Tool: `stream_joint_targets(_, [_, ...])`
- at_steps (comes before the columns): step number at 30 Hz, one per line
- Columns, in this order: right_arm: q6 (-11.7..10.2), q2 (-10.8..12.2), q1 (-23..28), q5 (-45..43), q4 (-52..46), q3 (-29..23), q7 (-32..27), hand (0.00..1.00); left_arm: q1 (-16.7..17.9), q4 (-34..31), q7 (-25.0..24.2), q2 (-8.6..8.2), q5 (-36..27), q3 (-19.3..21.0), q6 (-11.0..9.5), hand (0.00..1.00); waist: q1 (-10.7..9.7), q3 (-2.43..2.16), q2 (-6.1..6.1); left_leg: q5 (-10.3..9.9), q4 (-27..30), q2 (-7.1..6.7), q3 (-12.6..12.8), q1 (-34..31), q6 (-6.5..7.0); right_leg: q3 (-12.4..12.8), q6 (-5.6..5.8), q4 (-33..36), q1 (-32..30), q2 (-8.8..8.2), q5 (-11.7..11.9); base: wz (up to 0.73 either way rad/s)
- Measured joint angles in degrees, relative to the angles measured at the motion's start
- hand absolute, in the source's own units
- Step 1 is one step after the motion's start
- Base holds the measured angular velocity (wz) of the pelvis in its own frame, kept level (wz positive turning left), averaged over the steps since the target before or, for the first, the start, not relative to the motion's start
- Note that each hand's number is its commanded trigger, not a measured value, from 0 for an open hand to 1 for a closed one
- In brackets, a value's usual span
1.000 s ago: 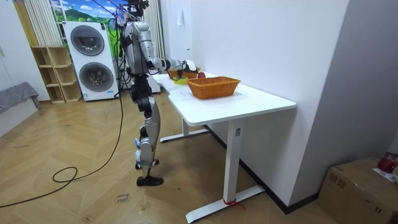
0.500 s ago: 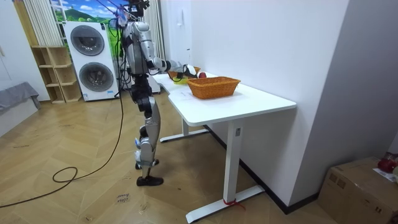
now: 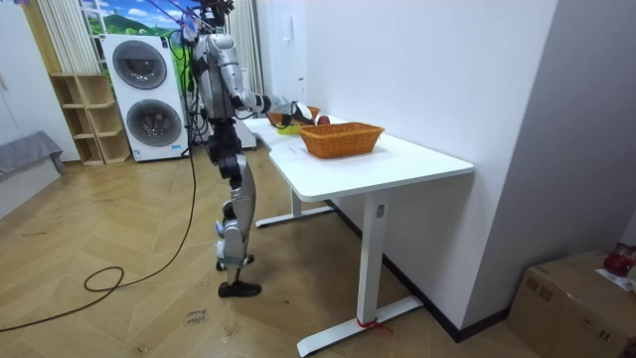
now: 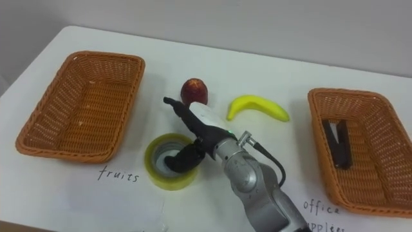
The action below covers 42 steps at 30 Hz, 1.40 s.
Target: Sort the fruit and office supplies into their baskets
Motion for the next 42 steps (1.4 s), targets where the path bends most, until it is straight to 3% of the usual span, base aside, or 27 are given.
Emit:
stream_joint_targets(11, [0.13, 0.08, -0.37, 0.8, -0.17, -1.29, 3.96, 0.0, -0.38, -0.05, -0.83, 0.52, -0.04, -0.15, 0.02, 0.0, -0.08, 0.09, -0.28, 0.0, 0.14, -0.02, 0.0, -0.06, 0.0, 0.06, 0.0, -0.12, 0.0, 0.04, 0.0, 0.0])
stream_joint_targets(16, [1.24, 0.09, -1.19, 0.77, -0.15, -1.23, 5.83, 0.0, -0.27, -0.16, -1.51, 1.09, 0.03, -0.15, 0.07, 0.0, 0.01, 0.09, -0.28, 0.0, -0.04, 0.01, 0.0, -0.05, 0.0, 0.04, 0.01, -0.15, -0.09, 0.08, 0.0, 0.0])
stream_joint_targets(17, [1.24, 0.09, -1.19, 0.82, -0.1, -1.1, 6.08, 0.09, -0.27, -0.16, -1.51, 1.11, 0.03, -0.14, 0.07, 0.0, 0.05, 0.08, -0.3, 0.0, -0.04, 0.01, 0.01, -0.03, 0.0, 0.03, 0.0, -0.14, -0.09, 0.08, 0.0, 0.0])
stream_joint_targets(18, [1.24, 0.08, -1.19, 0.88, -0.06, -1.08, 6.24, 0.97, -0.27, -0.18, -1.51, 1.11, 0.03, -0.14, 0.07, 0.0, 0.08, 0.07, -0.32, 0.0, -0.04, 0.01, 0.03, -0.01, 0.0, 0.03, 0.01, -0.14, -0.09, 0.08, 0.0, 0.0])
stream_joint_targets(19, [1.27, 0.08, -1.19, 1.02, -0.05, -1.06, 6.38, 1.0, -0.26, -0.25, -1.48, 1.12, 0.0, -0.14, 0.06, 0.0, 0.09, 0.04, -0.42, 0.0, -0.04, 0.02, 0.04, 0.01, 0.0, 0.02, 0.0, -0.13, -0.1, 0.08, 0.0, 0.0])
stream_joint_targets(26, [1.24, 0.05, -2.09, -0.37, -0.03, -1.04, 6.26, 1.0, -0.28, -0.93, -1.42, 1.16, 0.03, -0.01, 0.04, 0.0, 0.28, 0.17, -1.13, -0.01, -0.13, 0.07, 0.36, 0.19, 0.0, 0.19, 0.0, -0.13, -0.16, 0.13, 0.0, -0.02])
stream_joint_targets(32, [1.22, -0.48, -3.72, -3.01, 1.62, -0.65, 6.26, 1.0, -0.25, -1.24, -1.25, 1.55, 0.0, -0.04, 0.06, 0.0, 1.56, -0.18, -1.92, 0.0, -0.45, 0.11, 0.74, 0.7, 0.0, 0.27, 0.0, -0.13, -0.02, 0.15, 0.0, -0.03])
stream_joint_targets(35, [1.34, -0.49, -4.84, -1.87, 3.12, 0.36, 6.28, 1.0, -0.25, -1.21, -1.06, 1.63, -0.04, -0.04, 0.06, 0.0, 1.7, -0.09, -2.2, -0.01, -0.43, 0.09, 0.71, 1.08, 0.01, 0.24, 0.0, -0.16, 0.23, 0.1, 0.0, 0.0])
stream_joint_targets(42, [1.25, -0.72, -4.64, -0.69, 3.15, 0.9, 6.35, 1.0, -0.51, -1.09, -1.07, 1.87, -0.06, -0.09, 0.06, 0.0, 1.58, -0.02, -2.26, -0.02, -0.8, 0.09, 0.5, 1.22, -0.01, 0.16, 0.05, -0.94, 0.71, 0.23, 0.03, 0.0])
